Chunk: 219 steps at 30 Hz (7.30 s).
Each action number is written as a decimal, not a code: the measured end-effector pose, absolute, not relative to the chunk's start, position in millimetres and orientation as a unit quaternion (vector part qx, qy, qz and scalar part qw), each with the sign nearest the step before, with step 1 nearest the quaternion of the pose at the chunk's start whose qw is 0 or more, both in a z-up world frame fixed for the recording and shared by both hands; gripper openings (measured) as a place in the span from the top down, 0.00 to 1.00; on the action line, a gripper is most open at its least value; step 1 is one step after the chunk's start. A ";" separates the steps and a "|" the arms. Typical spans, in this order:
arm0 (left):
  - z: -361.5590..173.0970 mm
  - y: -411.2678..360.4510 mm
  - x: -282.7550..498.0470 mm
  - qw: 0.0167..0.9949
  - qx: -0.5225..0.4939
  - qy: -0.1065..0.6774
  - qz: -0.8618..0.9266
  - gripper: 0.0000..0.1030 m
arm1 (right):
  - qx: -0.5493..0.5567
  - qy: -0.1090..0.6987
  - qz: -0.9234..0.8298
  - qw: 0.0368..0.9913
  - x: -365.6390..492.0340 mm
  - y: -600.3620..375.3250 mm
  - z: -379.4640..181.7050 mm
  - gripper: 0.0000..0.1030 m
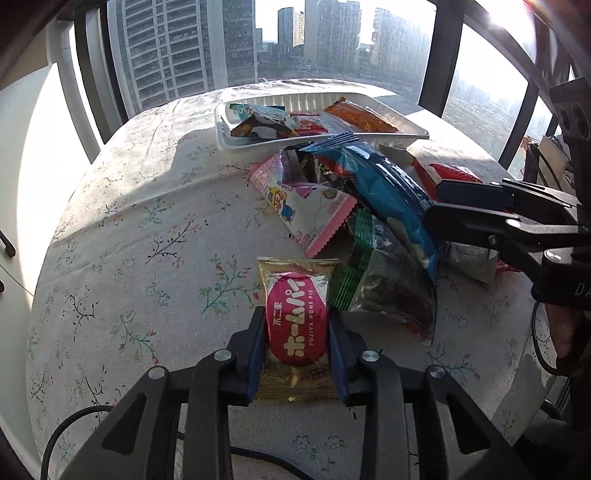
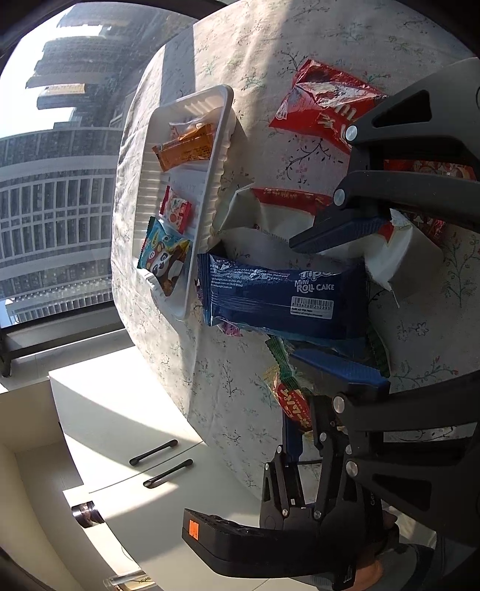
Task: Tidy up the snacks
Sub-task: 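Grasp the gold-red packet with the left tool while the right tool grasps the blue cake bag, then carry the gold-red packet and blue cake bag into the white tray and release, then grasp the green snack packet with the left tool, then grasp the red Mylikes bag with the right tool while the left tool holds the green packet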
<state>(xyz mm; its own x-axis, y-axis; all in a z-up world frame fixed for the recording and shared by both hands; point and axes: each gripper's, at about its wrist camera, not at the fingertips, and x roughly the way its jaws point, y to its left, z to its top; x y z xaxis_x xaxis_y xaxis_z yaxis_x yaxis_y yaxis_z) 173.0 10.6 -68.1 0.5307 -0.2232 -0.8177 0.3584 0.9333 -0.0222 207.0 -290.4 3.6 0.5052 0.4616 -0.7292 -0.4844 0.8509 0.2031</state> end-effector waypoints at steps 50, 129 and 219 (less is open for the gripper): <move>-35.9 45.1 190.8 0.892 -0.049 0.410 -0.182 0.69 | 0.065 0.405 0.264 0.873 205.4 -337.6 30.7 0.74; -0.1 -15.3 270.1 0.907 -0.016 0.379 -0.182 0.01 | 0.054 0.338 0.234 0.910 288.8 -388.8 80.6 0.15; -71.0 20.7 157.5 0.872 -0.105 0.431 -0.206 0.79 | 0.051 0.471 0.127 0.871 232.0 -398.5 -27.1 0.63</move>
